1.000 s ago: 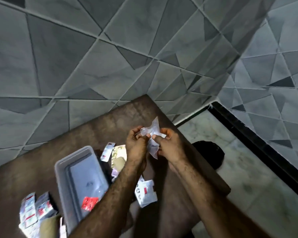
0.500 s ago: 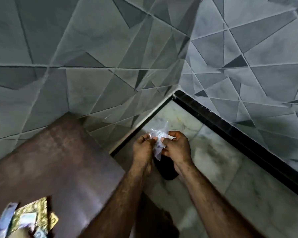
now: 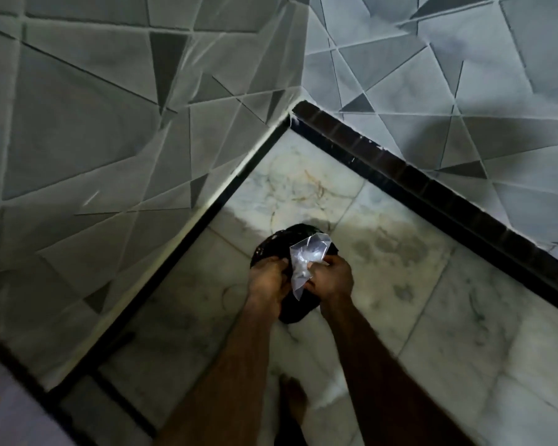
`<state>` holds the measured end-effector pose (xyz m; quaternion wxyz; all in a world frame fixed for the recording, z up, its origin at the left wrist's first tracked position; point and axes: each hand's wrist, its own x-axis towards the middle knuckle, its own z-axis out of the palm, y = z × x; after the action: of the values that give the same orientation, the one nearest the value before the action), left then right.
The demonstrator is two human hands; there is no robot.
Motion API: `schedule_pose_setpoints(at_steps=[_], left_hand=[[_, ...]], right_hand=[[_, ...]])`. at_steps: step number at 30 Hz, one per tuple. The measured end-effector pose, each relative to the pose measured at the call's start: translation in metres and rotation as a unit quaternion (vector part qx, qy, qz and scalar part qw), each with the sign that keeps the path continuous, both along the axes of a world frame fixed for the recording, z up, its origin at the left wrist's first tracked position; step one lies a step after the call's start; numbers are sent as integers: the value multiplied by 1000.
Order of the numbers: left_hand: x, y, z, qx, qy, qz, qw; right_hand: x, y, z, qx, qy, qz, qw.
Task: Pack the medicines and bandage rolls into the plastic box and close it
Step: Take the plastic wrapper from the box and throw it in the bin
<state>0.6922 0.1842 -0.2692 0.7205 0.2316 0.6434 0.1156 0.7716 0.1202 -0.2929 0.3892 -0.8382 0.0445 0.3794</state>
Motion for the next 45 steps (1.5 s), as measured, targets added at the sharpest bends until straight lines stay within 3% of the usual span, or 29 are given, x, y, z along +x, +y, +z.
schedule_pose_setpoints(at_steps=[4,9,16,20,24,31,42,45], left_hand=[[1,-1,-52,-30,56,-42,997],[2,-1,-99,-61,28,-56,996],[12,0,-131,-24,77,-152,985],[11,3,-119,-3,77,-148,986],[-2,1,-95,14,14,-111,994],[0,10,-53,78,15,-101,992],[-21,8,90,169,1,-35,985],[-46,5,153,213,10,-26,977]], right_hand=[[16,1,-66,-49,18,6,999],[19,7,-121,-86,28,15,996],[19,14,-150,-102,39,48,993],[12,10,-146,-98,36,73,992],[10,14,-127,-68,23,88,994],[6,31,-67,-21,-24,86,996],[-35,35,85,133,-89,56,985],[-55,36,138,179,-95,69,977]])
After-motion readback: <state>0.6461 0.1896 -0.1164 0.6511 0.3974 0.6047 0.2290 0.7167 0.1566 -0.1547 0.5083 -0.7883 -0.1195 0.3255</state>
